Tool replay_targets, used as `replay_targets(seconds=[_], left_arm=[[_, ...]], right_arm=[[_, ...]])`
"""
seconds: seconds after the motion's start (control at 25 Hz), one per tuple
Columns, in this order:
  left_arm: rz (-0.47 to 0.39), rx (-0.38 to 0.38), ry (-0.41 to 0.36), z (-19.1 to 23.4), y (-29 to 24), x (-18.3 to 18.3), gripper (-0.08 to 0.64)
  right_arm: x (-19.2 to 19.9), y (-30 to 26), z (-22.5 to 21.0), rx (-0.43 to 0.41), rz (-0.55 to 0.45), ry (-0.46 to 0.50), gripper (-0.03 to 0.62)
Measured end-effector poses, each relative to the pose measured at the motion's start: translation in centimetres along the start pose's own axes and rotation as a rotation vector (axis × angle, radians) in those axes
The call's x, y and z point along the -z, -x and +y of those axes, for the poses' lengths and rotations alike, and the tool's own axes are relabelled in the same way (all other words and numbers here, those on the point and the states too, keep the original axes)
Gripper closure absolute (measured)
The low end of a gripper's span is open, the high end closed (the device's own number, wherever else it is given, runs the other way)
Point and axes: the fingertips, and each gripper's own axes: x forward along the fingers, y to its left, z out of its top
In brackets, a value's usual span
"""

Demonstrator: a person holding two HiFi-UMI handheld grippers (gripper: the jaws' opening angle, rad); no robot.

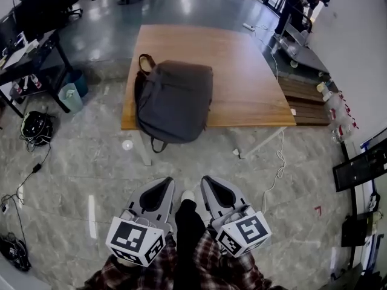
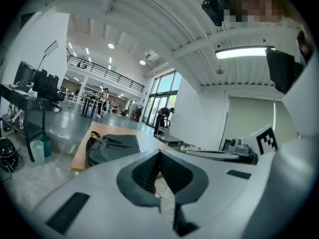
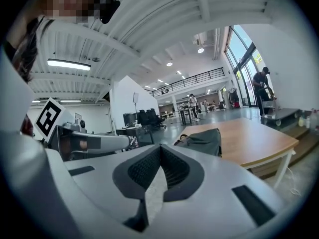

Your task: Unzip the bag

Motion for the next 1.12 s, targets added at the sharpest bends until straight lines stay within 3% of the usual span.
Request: replay_targets(seconds=[0.2,0.44,0.64,0.92,1.12], left_arm=[[0.002,-0.011,-0.012,3.9,-8.4,-1.4,0.551],[0.013,-0.031,-0.047,7.6,-20.3,-6.2,0.552],[0.026,-0.091,-0.053,10.3,-27.6,-8.6,0.551],[0.120,-0.102,-0.012,13.7,-33.5,-7.7,0.551],[0.279,-0.065,0.003,15.4,-37.2,-3.5,0.552]], right_arm=[[-1.1,-6.3,-8.2,0.025,0.004,-0.006,0.583],[-6.4,-14.3,-19.2,0.022,0.004,0.046,0.581],[-9.1,-19.6,-26.7,-0.012,0.031,0.056,0.581],[-5.8,-25.7,-31.3,-0.015,0.190,0.075,0.583],[-1.6,-28.3,-33.4,0.014,0.305,0.069,0.583]])
